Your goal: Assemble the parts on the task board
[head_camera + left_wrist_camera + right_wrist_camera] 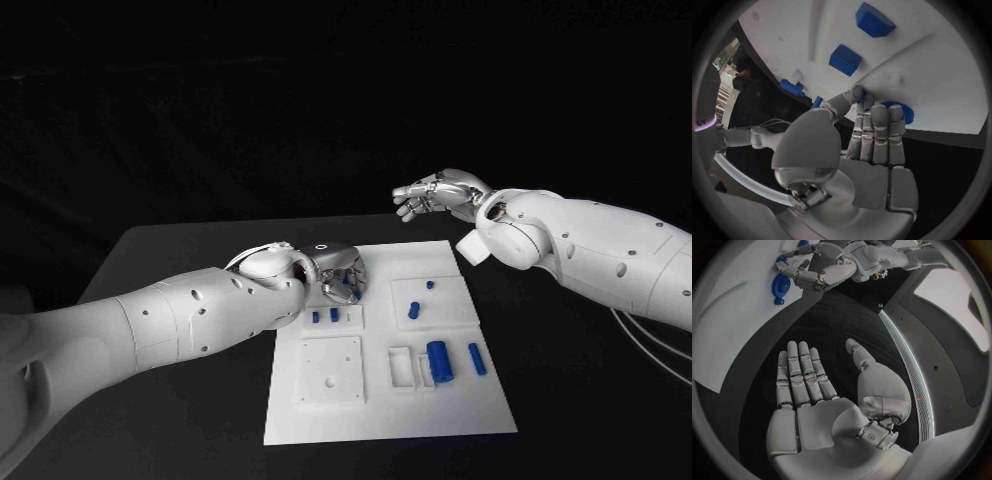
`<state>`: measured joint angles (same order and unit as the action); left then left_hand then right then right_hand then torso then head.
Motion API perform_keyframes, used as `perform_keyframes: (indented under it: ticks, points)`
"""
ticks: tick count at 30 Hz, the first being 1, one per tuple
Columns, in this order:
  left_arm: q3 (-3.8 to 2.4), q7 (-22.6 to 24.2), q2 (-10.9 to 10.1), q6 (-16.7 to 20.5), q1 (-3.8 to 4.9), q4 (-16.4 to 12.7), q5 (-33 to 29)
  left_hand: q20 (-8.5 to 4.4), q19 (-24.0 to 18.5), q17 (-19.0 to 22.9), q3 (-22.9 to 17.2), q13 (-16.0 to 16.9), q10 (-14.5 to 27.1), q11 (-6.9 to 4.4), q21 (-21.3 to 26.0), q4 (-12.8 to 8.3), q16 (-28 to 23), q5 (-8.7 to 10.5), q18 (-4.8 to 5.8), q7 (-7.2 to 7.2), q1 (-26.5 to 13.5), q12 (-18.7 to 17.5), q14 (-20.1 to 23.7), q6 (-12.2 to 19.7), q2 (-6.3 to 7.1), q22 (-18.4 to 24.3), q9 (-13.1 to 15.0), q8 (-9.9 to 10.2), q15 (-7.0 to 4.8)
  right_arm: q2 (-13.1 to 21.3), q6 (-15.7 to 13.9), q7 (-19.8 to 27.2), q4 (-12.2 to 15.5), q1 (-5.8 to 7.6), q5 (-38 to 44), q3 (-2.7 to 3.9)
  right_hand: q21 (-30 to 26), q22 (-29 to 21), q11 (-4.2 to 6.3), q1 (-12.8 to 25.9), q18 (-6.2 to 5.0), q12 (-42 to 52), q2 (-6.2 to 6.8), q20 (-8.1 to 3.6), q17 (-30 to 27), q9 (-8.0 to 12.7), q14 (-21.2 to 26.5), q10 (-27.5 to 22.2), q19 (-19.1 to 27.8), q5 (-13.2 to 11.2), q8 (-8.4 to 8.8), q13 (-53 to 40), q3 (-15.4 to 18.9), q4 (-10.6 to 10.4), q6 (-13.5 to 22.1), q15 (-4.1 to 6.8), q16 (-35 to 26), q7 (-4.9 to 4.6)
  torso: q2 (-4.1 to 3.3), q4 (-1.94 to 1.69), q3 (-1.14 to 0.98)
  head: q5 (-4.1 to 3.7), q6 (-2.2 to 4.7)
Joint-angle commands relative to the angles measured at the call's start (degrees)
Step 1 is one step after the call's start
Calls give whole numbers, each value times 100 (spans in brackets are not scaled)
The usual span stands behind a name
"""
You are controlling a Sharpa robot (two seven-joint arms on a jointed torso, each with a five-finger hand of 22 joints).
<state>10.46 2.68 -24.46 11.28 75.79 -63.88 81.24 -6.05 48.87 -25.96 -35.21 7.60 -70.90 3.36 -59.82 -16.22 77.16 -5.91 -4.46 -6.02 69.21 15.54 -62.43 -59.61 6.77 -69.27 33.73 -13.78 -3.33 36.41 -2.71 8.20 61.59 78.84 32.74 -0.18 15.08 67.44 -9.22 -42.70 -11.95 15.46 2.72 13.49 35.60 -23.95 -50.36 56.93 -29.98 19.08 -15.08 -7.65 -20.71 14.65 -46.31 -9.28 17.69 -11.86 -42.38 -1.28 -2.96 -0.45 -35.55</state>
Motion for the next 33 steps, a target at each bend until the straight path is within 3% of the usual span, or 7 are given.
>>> perform_keyframes:
  ticks: [1, 11, 28, 30, 33]
  points:
    - [46, -103, 16, -359, -82, 15, 183, -245, 63, -9, 26, -26, -38, -44, -29, -14, 39, -2, -105, 9, 13, -1, -77, -66, -77, -12, -12, -37, -12, -3, 18, 67, 9, -1, -6, 3, -38, 8, 18, 27, -38, -20, -41, 10, 6, 6, 37, 42, 21, 32, -19, 10, 4, -28, 54, 2, -32, -3, -1, 2, 2, -3, -7]
    - [45, -109, -12, -52, -102, -3, 185, -338, 245, -15, 11, 33, -265, -145, -113, -12, 163, -13, -129, 72, -35, 32, -281, -257, -201, -41, -22, -125, -113, -6, 11, 70, 8, -1, -6, 3, -39, 9, 18, 30, -40, -20, -43, 12, 7, 8, 38, 42, 21, 32, -20, 12, 5, -31, 54, 1, -32, -3, 0, -2, -2, 0, 0]
    - [6, 66, -181, 736, -126, -153, -449, -411, 408, 2, -19, 99, -383, -188, -180, -16, 222, -36, -152, 99, -80, -25, -429, -329, -205, -57, -35, -151, -158, 5, 11, 72, -8, -1, -6, 3, -41, 10, 18, 31, -43, -19, -45, 14, 8, 10, 39, 42, 23, 34, -22, 16, 4, -34, 55, 1, -33, -3, 1, -5, 3, 9, 45]
    - [-34, 84, -213, 805, -126, -175, -520, -413, 414, 3, -21, 101, -386, -189, -183, -16, 225, -39, -153, 100, -81, -28, -435, -331, -205, -58, -36, -151, -160, 6, 11, 72, -17, -1, -6, 3, -41, 11, 18, 31, -43, -19, -45, 14, 8, 10, 39, 42, 23, 34, -22, 16, 4, -34, 55, 1, -33, -3, 4, -8, 4, 17, 59]
    - [-177, 16, -230, 845, -128, -182, -538, -427, 453, 5, -28, 113, -402, -196, -203, -18, 240, -59, -161, 104, -87, -42, -470, -341, -198, -63, -39, -154, -166, 11, 9, 73, -17, -1, -6, 3, -41, 11, 18, 31, -43, -19, -45, 14, 8, 10, 39, 42, 23, 34, -23, 17, 4, -34, 55, 1, -34, -3, 7, -11, 1, 21, 68]
